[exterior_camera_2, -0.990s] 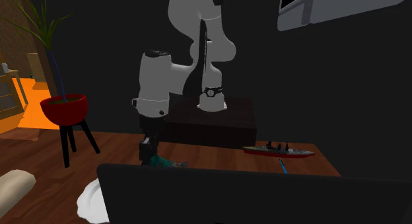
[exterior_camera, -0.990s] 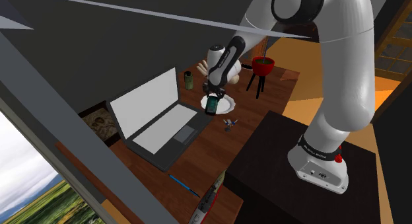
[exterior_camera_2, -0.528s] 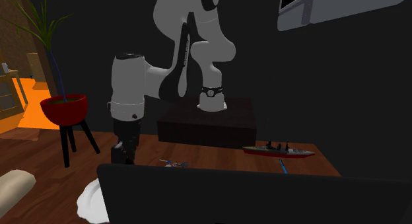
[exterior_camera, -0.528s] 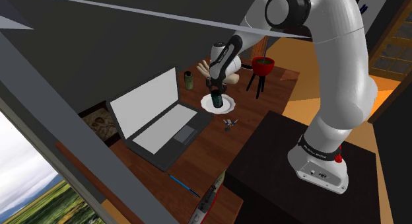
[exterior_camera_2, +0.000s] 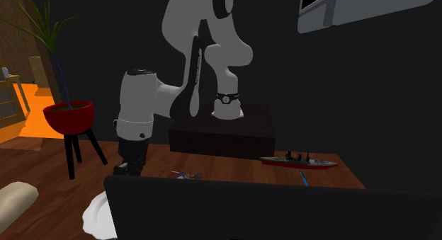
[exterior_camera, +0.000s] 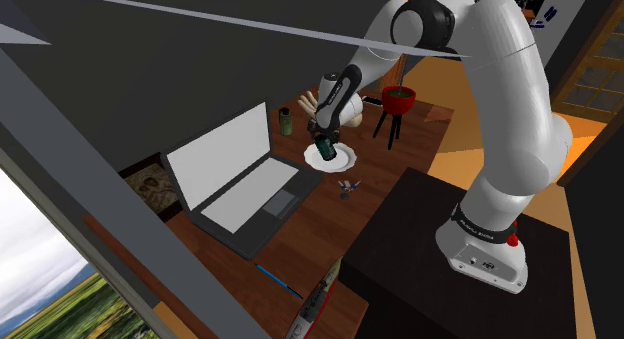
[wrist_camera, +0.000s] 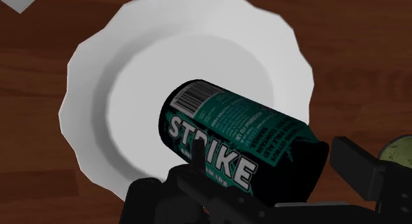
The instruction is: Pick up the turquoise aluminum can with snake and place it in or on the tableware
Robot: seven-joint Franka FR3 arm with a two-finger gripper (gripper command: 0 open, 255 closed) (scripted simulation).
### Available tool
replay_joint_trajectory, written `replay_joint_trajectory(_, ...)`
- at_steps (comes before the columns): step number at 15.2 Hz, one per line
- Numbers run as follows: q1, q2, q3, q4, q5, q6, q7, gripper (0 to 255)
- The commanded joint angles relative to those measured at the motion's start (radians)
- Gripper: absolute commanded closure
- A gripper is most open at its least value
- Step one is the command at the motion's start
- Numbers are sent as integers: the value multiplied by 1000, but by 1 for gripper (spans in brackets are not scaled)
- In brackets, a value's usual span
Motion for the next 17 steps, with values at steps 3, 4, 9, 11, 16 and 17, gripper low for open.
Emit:
replay_joint_trajectory(3, 3, 59, -1, 4, 3, -49, 6, 255)
replay_joint_trajectory(4, 2, 65, -1, 6, 3, -46, 6, 255)
replay_joint_trajectory(9, 3, 65, -1, 6, 3, -46, 6, 255)
replay_joint_trajectory(11, 2, 65, -1, 6, 3, -46, 6, 255)
replay_joint_trajectory(16, -9, 54, 4, 16, 4, -66, -5, 0)
replay_joint_trajectory(17, 2, 65, -1, 6, 3, -46, 6, 0)
